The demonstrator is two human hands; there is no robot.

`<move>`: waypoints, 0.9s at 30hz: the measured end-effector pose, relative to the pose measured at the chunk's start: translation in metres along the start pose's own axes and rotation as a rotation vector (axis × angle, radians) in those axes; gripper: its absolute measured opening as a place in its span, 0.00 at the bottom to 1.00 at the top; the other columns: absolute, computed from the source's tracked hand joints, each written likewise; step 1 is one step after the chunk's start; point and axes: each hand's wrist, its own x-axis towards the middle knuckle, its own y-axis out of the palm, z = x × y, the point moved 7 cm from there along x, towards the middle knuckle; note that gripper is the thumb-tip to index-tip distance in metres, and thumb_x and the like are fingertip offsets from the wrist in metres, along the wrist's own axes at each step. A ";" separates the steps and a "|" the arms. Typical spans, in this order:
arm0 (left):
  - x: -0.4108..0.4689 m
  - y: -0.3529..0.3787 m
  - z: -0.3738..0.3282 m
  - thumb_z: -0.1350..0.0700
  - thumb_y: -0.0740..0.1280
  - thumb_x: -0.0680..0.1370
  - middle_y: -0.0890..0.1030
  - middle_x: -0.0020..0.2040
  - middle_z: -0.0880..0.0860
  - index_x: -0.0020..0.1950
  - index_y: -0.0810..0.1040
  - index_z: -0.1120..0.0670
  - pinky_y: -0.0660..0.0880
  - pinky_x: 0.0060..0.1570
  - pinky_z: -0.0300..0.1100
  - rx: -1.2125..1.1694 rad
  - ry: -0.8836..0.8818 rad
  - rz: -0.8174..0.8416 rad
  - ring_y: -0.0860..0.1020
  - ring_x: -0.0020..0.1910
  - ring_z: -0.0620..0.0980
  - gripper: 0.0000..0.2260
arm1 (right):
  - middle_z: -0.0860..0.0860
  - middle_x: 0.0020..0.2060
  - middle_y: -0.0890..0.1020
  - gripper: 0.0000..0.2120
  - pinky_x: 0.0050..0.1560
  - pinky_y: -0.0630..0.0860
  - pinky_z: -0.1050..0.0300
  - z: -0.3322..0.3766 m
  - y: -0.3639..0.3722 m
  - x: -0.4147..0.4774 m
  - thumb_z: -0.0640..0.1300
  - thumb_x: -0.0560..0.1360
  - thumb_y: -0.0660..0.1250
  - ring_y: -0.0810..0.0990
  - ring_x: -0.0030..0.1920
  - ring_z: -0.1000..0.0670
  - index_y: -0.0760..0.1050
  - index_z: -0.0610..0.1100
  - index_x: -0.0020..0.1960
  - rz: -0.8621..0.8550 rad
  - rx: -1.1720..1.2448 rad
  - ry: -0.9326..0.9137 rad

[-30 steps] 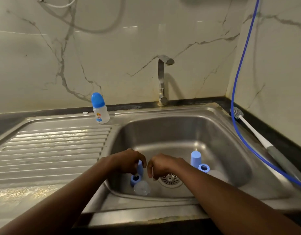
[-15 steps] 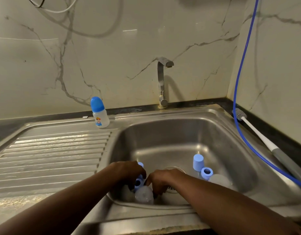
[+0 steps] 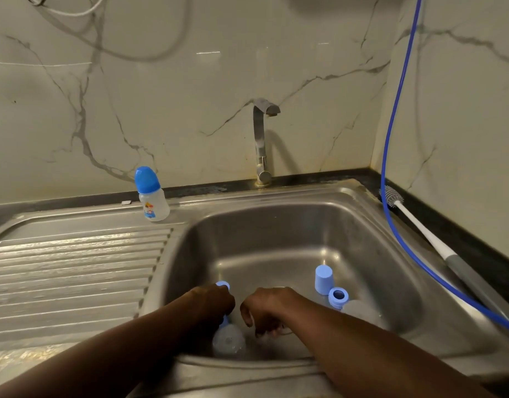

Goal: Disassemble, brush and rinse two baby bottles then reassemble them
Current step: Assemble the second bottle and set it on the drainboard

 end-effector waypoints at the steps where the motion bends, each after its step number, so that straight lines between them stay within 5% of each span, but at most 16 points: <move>1: 0.001 0.000 -0.002 0.57 0.66 0.78 0.71 0.46 0.49 0.59 0.76 0.62 0.76 0.56 0.49 -0.005 -0.009 0.005 0.78 0.55 0.57 0.12 | 0.45 0.40 0.82 0.13 0.34 0.77 0.57 -0.005 -0.001 0.002 0.38 0.77 0.66 0.78 0.30 0.48 0.77 0.43 0.61 -0.007 0.078 0.025; 4: -0.004 -0.005 -0.009 0.55 0.65 0.79 0.76 0.59 0.60 0.58 0.79 0.61 0.77 0.56 0.49 0.028 -0.012 0.058 0.76 0.58 0.57 0.13 | 0.47 0.48 0.83 0.14 0.47 0.80 0.53 -0.019 -0.010 0.004 0.39 0.76 0.65 0.81 0.37 0.47 0.79 0.46 0.61 -0.024 0.060 0.084; 8: -0.008 -0.023 -0.010 0.51 0.67 0.78 0.75 0.64 0.58 0.63 0.77 0.57 0.74 0.58 0.49 0.078 -0.016 0.040 0.75 0.62 0.56 0.16 | 0.47 0.50 0.84 0.12 0.51 0.80 0.54 -0.038 -0.039 -0.005 0.41 0.73 0.69 0.83 0.43 0.48 0.81 0.45 0.56 -0.181 0.012 0.095; 13: -0.017 -0.092 0.030 0.49 0.72 0.75 0.75 0.62 0.52 0.66 0.72 0.51 0.75 0.57 0.44 -0.099 -0.126 -0.188 0.76 0.60 0.51 0.21 | 0.48 0.50 0.83 0.10 0.53 0.79 0.53 -0.061 -0.102 -0.035 0.43 0.72 0.68 0.81 0.52 0.45 0.80 0.51 0.53 -0.834 0.374 -0.053; 16: -0.025 -0.154 0.058 0.50 0.73 0.73 0.79 0.50 0.49 0.58 0.76 0.51 0.74 0.45 0.37 -0.301 -0.119 -0.479 0.79 0.51 0.48 0.16 | 0.47 0.49 0.83 0.14 0.46 0.75 0.60 -0.059 -0.142 -0.088 0.47 0.77 0.68 0.81 0.48 0.49 0.76 0.48 0.62 -1.364 0.503 -0.262; 18: -0.043 -0.194 0.069 0.51 0.75 0.72 0.81 0.48 0.48 0.55 0.78 0.52 0.75 0.42 0.37 -0.500 -0.089 -0.692 0.80 0.45 0.46 0.15 | 0.52 0.45 0.81 0.13 0.43 0.72 0.69 -0.051 -0.149 -0.112 0.48 0.79 0.66 0.79 0.43 0.55 0.76 0.45 0.61 -1.563 0.481 -0.383; 20: -0.048 -0.204 0.073 0.51 0.76 0.71 0.81 0.46 0.46 0.54 0.78 0.50 0.75 0.41 0.34 -0.693 -0.102 -0.867 0.80 0.42 0.42 0.14 | 0.54 0.44 0.80 0.10 0.43 0.71 0.69 -0.060 -0.139 -0.087 0.47 0.79 0.65 0.79 0.44 0.56 0.78 0.45 0.58 -1.424 0.491 -0.301; 21: -0.042 -0.195 0.065 0.51 0.77 0.71 0.81 0.46 0.45 0.53 0.77 0.49 0.76 0.41 0.34 -0.698 -0.075 -0.842 0.81 0.42 0.44 0.14 | 0.51 0.46 0.82 0.09 0.46 0.74 0.62 -0.066 -0.124 -0.059 0.46 0.78 0.65 0.81 0.47 0.51 0.79 0.45 0.55 -1.196 0.430 -0.164; 23: -0.013 -0.147 0.036 0.52 0.76 0.71 0.81 0.48 0.48 0.53 0.77 0.49 0.75 0.46 0.37 -0.452 -0.046 -0.478 0.81 0.48 0.48 0.14 | 0.43 0.49 0.84 0.10 0.50 0.78 0.53 -0.076 -0.085 -0.019 0.46 0.75 0.67 0.82 0.52 0.42 0.81 0.43 0.53 -0.733 0.280 0.088; 24: -0.009 -0.132 0.035 0.53 0.76 0.72 0.81 0.49 0.48 0.53 0.77 0.47 0.75 0.47 0.37 -0.415 -0.068 -0.418 0.80 0.48 0.48 0.13 | 0.43 0.49 0.84 0.10 0.49 0.79 0.53 -0.078 -0.084 -0.017 0.47 0.74 0.67 0.83 0.52 0.42 0.81 0.44 0.51 -0.714 0.280 0.117; 25: -0.013 -0.134 0.045 0.52 0.76 0.71 0.81 0.47 0.48 0.51 0.77 0.47 0.74 0.45 0.35 -0.427 -0.112 -0.475 0.80 0.46 0.46 0.12 | 0.45 0.48 0.83 0.09 0.48 0.77 0.55 -0.076 -0.099 -0.029 0.47 0.75 0.66 0.82 0.51 0.44 0.81 0.45 0.52 -0.861 0.339 0.071; 27: -0.032 -0.168 0.070 0.51 0.77 0.70 0.81 0.42 0.46 0.50 0.77 0.48 0.73 0.39 0.34 -0.660 -0.170 -0.847 0.79 0.40 0.43 0.12 | 0.53 0.48 0.80 0.10 0.47 0.71 0.62 -0.070 -0.136 -0.075 0.48 0.78 0.65 0.78 0.47 0.54 0.78 0.47 0.56 -1.401 0.494 -0.176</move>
